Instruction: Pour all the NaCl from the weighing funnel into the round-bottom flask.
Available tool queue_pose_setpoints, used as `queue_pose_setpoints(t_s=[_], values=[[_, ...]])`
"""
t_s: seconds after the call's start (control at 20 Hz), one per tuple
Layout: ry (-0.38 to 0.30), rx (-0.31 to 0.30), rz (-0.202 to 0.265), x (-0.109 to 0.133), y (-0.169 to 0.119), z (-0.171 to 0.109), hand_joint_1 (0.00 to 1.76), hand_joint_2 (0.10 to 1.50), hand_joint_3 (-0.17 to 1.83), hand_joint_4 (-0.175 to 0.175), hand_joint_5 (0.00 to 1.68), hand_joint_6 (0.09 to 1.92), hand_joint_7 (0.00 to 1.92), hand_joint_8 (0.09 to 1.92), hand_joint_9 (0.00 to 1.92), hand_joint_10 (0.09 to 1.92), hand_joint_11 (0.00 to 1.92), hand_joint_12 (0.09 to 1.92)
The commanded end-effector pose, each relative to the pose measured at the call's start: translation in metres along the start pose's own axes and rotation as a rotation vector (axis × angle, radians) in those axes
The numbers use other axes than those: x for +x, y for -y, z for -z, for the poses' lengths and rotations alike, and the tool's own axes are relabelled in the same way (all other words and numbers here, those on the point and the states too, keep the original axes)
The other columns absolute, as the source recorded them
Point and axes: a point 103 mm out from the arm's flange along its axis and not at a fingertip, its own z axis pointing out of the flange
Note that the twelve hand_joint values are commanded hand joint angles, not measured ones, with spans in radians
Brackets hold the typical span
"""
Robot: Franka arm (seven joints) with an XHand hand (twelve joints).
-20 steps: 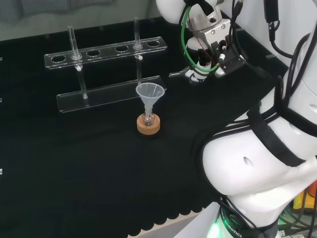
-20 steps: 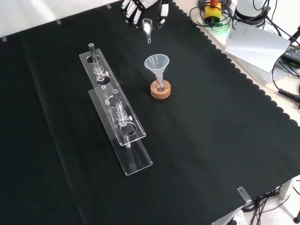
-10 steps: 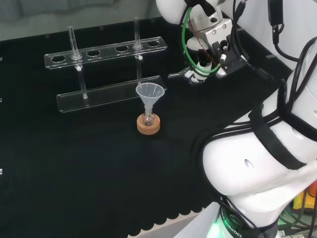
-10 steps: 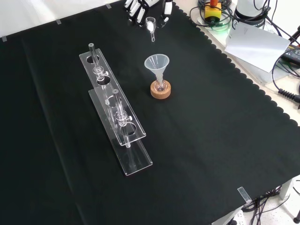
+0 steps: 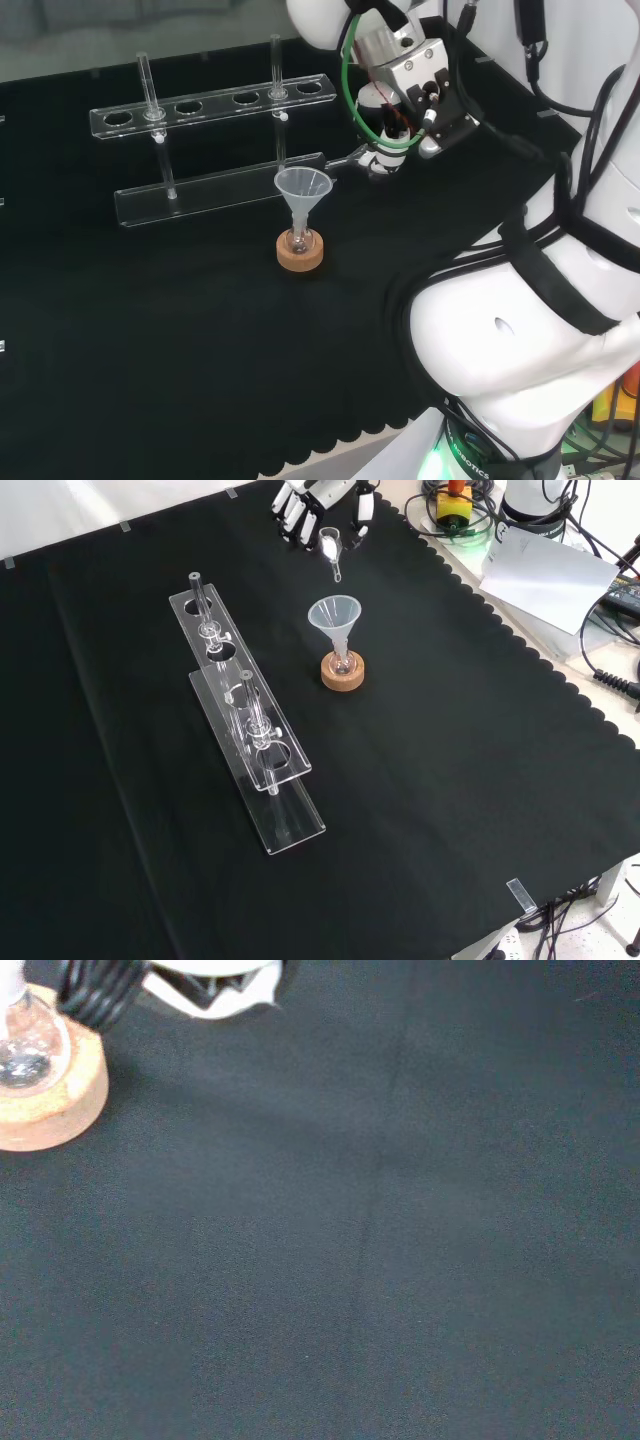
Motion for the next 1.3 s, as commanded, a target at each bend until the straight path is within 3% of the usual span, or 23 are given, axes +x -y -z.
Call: queue_pose_setpoints(t_s=[0.05, 1.3], values=[[0.017, 0.026, 0.004, 0.009, -0.005, 0.001, 1.08, 0.71, 0.68, 0.175, 1.13, 0.94, 0.46, 0.64, 0.70, 0.55, 0.40, 1.30], [0.147, 0.168, -0.035, 0.023, -0.018, 0.018, 1.08, 0.70, 0.69, 0.175, 1.13, 0.94, 0.45, 0.63, 0.70, 0.54, 0.40, 1.30]])
